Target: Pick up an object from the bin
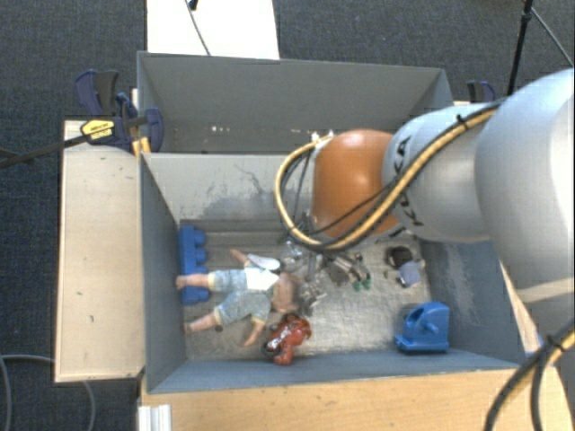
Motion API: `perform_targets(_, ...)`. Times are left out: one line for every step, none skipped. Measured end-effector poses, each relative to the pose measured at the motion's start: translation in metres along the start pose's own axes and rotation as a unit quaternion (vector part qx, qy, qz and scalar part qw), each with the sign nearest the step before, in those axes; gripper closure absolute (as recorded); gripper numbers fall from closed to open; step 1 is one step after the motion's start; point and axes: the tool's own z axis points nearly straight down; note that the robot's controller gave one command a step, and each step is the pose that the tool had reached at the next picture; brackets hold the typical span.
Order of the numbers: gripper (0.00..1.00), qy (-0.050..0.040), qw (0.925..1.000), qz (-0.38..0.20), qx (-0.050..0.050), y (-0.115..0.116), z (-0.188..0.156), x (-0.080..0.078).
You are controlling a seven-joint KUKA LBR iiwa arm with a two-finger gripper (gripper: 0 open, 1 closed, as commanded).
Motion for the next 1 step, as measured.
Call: perform_targets(1.0,0.0001,1.0,0.0,0.0,0.0,0.0002,0.0001)
